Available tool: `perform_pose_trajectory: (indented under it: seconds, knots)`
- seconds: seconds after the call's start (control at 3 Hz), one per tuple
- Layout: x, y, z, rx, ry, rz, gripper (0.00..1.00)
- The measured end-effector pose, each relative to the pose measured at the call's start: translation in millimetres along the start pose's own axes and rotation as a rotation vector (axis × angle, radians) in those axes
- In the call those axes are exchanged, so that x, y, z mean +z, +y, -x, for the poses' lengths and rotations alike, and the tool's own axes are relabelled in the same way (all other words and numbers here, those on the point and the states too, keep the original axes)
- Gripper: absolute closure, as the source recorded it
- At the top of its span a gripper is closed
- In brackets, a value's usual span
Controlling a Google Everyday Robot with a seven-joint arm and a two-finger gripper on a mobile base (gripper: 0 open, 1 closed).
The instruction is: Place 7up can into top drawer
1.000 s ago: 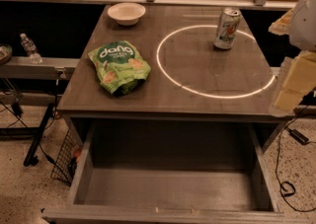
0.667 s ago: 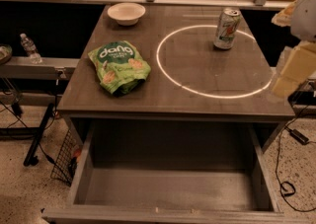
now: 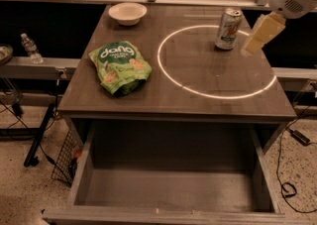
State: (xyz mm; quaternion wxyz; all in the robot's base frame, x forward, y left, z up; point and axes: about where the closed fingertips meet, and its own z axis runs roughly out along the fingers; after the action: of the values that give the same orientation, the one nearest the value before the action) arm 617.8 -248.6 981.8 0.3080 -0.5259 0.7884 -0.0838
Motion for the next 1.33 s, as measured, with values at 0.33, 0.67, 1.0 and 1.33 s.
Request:
perform_pose_trajectory:
  seconds: [0.33, 0.67, 1.0, 1.33]
  knots:
    - [32.0, -39.5, 6.6, 0.028, -0.038, -0.079, 0.0]
    - [73.3, -63.4, 24.6, 0.017, -0.063, -0.098, 0.0]
    - [114.0, -72.4, 33.9, 0.058, -0.12, -0.059, 0.0]
    - [143.3, -82.6, 37.1, 0.132, -0.195, -0.029, 0.0]
